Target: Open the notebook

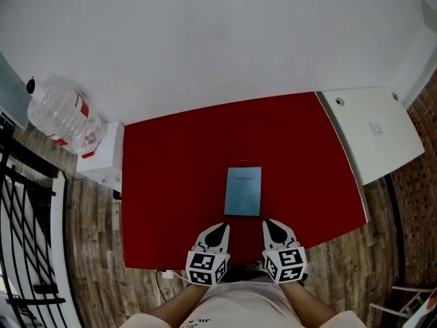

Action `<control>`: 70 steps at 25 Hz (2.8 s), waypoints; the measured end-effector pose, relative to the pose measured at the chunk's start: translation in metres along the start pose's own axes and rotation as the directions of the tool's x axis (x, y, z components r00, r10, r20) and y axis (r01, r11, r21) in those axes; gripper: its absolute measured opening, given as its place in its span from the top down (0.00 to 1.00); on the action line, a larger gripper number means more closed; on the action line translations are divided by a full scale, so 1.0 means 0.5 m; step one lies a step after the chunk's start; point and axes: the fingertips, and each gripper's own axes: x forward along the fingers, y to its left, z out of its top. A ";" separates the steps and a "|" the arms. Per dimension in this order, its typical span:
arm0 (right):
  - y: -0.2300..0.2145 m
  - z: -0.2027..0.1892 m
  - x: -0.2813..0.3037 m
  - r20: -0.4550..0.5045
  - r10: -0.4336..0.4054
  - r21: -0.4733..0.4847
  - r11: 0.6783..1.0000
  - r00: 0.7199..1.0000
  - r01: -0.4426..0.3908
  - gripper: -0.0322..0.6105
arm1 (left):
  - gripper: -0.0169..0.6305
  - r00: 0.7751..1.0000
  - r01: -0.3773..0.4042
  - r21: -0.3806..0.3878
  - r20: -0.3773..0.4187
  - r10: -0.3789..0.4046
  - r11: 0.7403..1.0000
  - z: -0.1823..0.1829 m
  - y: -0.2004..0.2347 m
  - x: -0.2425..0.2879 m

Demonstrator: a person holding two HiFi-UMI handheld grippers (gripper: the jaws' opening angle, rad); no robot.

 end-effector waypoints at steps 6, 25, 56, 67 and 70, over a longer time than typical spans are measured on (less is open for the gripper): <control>-0.030 -0.003 0.060 -0.013 -0.033 0.020 0.999 0.999 0.033 0.94 | 0.96 1.000 -0.007 0.000 -0.012 0.007 1.000 -0.001 0.040 0.040; -0.133 -0.264 0.253 -0.336 -0.041 0.217 0.969 0.941 0.120 0.81 | 0.96 0.994 0.008 -0.046 -0.105 -0.013 0.999 -0.120 0.080 0.124; -0.156 -0.314 0.311 -0.400 0.006 0.328 0.934 0.917 0.137 0.93 | 0.96 0.990 -0.030 -0.097 -0.137 0.016 0.995 -0.159 0.118 0.141; -0.132 -0.192 0.276 -0.315 -0.039 0.112 0.991 0.948 0.078 0.94 | 0.96 0.993 -0.041 -0.107 -0.116 0.029 0.993 -0.149 0.119 0.124; -0.076 -0.147 0.267 -0.274 0.006 0.077 0.997 0.962 0.016 0.94 | 0.96 0.994 -0.046 -0.113 -0.108 0.034 0.993 -0.146 0.121 0.118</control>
